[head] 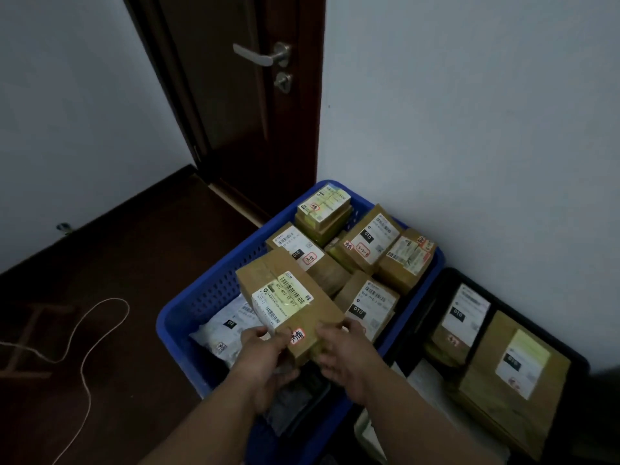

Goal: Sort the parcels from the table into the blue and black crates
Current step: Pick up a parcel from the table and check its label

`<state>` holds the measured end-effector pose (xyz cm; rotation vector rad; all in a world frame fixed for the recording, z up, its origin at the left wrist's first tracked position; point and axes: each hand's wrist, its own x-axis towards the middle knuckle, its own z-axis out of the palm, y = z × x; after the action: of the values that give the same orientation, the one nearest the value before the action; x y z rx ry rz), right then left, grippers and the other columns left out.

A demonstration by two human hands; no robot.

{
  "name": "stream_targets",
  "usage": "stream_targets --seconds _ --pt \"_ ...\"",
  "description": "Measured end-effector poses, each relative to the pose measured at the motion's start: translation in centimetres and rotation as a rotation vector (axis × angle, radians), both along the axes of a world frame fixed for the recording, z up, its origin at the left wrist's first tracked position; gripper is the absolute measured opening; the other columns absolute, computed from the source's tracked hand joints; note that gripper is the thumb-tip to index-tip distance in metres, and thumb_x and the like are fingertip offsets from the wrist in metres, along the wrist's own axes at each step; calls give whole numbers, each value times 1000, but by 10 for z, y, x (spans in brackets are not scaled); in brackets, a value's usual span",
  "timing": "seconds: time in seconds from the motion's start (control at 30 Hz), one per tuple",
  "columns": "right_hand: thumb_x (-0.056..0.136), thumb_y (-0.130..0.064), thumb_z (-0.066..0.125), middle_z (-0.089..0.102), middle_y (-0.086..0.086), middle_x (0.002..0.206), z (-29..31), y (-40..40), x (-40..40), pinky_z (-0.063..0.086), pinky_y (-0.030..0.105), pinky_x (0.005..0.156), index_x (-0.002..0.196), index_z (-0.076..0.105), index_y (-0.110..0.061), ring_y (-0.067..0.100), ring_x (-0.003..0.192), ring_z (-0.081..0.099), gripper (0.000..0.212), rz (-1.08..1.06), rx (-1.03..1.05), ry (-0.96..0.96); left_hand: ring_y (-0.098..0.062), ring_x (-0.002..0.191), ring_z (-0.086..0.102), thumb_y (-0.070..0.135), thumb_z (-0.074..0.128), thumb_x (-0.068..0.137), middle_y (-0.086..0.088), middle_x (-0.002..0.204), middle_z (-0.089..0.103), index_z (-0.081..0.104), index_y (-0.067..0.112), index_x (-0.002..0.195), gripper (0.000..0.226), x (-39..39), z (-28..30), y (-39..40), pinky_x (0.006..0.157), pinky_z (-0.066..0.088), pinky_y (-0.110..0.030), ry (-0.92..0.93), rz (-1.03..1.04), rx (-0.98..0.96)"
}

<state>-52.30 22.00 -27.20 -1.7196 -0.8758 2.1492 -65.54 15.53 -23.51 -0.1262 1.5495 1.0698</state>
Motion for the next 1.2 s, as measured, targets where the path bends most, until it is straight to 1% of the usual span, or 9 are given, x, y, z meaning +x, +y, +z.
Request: stream_targets --seconds 0.13,0.23,0.33,0.47,0.63,0.73,0.83,1.07,1.2 --pt "78 -34 80 61 3 121 -3 25 -20 52 53 94 130 34 -41 31 105 63 69 -60 -15 20 -32 92 66 13 59 97 -16 109 64 32 25 130 44 -13 -8 41 73 57 -47 -67 -24 0" --pt "75 -22 83 60 5 114 -3 47 -34 59 48 79 133 33 -32 30 100 63 78 -143 -4 33 -31 88 66 12 63 93 -16 106 64 33 25 131 50 -29 -15 68 56 56 -37 -71 -89 3" --pt "84 -13 75 63 5 112 -6 75 -54 59 32 58 134 38 -25 24 92 64 63 -203 12 13 -31 94 69 20 76 81 -12 104 72 51 17 126 51 -53 -24 92 71 60 -50 -56 -240 16" --pt "78 -28 80 63 2 123 -30 110 -81 56 50 90 143 39 -37 30 106 64 77 -245 55 -102 -22 106 64 24 67 91 -1 115 68 57 27 124 36 -86 -34 123 83 57 -47 -78 -406 8" --pt "95 -15 60 53 8 135 -49 129 -86 54 44 94 152 28 -27 26 104 59 66 -452 40 -224 -10 94 57 15 46 103 5 100 64 58 36 96 25 -104 -49 149 93 52 -46 -98 -500 -8" --pt "95 -13 60 60 1 111 -54 123 -94 55 40 88 140 43 -25 21 96 60 50 -497 68 -234 -5 95 54 15 44 103 13 103 59 54 43 92 31 -106 -56 155 82 49 -37 -110 -562 -12" --pt "93 -8 62 64 -2 107 -54 118 -101 55 37 87 122 49 -28 18 97 62 37 -515 110 -181 -9 107 52 16 44 104 15 110 58 53 48 96 33 -106 -66 163 92 44 -40 -135 -598 -24" --pt "86 -12 66 69 -4 118 -50 114 -96 55 43 94 129 58 -31 19 108 66 47 -410 171 -135 -6 93 57 19 44 104 12 103 62 56 41 105 25 -102 -64 165 93 44 -38 -64 -659 -35" --pt "88 -18 70 68 -5 121 -42 107 -89 52 39 97 130 58 -25 19 112 63 45 -335 185 -194 -16 117 52 23 48 103 6 125 58 48 37 133 34 -99 -53 150 96 45 -38 -35 -683 -48"
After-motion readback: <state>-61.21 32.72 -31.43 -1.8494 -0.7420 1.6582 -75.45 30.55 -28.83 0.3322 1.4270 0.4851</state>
